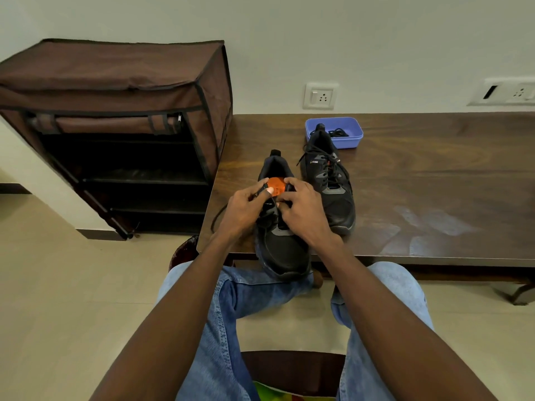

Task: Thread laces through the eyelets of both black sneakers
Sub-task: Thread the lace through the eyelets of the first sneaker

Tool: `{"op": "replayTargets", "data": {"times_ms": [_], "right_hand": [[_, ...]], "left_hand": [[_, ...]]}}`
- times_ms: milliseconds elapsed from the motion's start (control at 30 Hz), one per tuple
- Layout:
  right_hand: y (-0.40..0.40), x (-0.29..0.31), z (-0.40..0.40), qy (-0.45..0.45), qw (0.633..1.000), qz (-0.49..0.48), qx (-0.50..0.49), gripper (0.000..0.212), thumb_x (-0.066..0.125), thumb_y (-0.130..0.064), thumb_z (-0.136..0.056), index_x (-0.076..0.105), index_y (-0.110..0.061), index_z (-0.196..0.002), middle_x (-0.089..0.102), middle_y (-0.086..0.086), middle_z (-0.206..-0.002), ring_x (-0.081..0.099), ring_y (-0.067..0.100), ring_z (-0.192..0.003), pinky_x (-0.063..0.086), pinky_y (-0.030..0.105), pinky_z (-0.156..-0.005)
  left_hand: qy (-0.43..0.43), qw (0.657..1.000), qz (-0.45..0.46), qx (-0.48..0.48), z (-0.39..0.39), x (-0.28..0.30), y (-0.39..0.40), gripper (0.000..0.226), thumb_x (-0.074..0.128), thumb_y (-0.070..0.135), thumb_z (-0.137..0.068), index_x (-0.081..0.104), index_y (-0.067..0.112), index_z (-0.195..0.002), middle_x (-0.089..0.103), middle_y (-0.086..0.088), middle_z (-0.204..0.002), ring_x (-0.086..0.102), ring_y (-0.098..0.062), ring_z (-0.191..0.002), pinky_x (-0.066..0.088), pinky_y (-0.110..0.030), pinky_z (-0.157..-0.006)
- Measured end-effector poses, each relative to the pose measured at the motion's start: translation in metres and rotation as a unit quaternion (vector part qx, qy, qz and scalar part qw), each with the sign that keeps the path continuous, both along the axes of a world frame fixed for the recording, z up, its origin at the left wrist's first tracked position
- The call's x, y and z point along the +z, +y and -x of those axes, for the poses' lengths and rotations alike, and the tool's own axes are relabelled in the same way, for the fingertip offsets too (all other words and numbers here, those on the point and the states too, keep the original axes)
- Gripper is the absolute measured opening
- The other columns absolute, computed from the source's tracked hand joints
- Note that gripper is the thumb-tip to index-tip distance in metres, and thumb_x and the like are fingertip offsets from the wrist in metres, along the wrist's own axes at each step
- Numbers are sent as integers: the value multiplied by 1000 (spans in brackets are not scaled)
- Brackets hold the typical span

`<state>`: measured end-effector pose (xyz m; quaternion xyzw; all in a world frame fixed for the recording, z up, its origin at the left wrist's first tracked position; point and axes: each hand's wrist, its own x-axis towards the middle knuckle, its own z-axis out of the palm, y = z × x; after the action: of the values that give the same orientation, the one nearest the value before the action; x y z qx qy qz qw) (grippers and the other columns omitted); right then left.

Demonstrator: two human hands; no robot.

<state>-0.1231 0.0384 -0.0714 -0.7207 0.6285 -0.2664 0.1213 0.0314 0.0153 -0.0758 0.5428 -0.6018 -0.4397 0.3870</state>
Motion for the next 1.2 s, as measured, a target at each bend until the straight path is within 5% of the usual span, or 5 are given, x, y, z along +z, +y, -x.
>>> {"op": "replayTargets", "data": {"times_ms": [233, 500, 633, 833, 1200], "right_hand": [[3, 5, -14, 17, 999, 22, -40, 24, 55, -9, -89, 72, -4, -106, 59, 2, -136, 63, 32, -105, 52, 43, -86], [22, 10, 0, -274, 947, 79, -148, 15, 48, -5, -100, 62, -10, -99, 62, 3, -108, 56, 12, -98, 49, 32, -88], [19, 15, 20, -218, 967, 83, -98, 8, 57, -3, -94, 63, -9, -94, 54, -1, -106, 50, 5, -92, 39, 11, -78], [5, -6, 7, -40, 999, 0, 16, 35, 65, -18, -94, 67, -14, -128, 43, 9, -139, 39, 27, -125, 38, 37, -109], [7, -4, -11, 6, 991, 74, -114, 18, 49, -10, -95, 64, -7, -86, 67, 6, -105, 65, 31, -83, 46, 38, -67]], "left_hand": [[22, 1000, 22, -4, 1, 0, 1, 16, 63, 41, -95, 64, 56, -93, 63, 13, -62, 57, -1, -62, 47, -27, -64], [-5, 1000, 24, 16, 3, -2, 5, 45, 58, 38, -99, 56, 22, -141, 71, 5, -87, 69, -3, -76, 52, -31, -63], [-11, 1000, 19, 21, 3, -3, 5, 45, 58, 41, -98, 55, 26, -141, 70, 3, -100, 61, 8, -65, 47, -11, -62], [-21, 999, 15, 23, 5, 3, 8, 40, 58, 45, -97, 58, 36, -136, 65, 16, -69, 60, 3, -61, 46, -15, -56], [-18, 999, 3, 34, 13, 2, 9, 39, 57, 46, -98, 55, 37, -136, 61, 7, -65, 54, -4, -48, 45, -22, -46]]}}
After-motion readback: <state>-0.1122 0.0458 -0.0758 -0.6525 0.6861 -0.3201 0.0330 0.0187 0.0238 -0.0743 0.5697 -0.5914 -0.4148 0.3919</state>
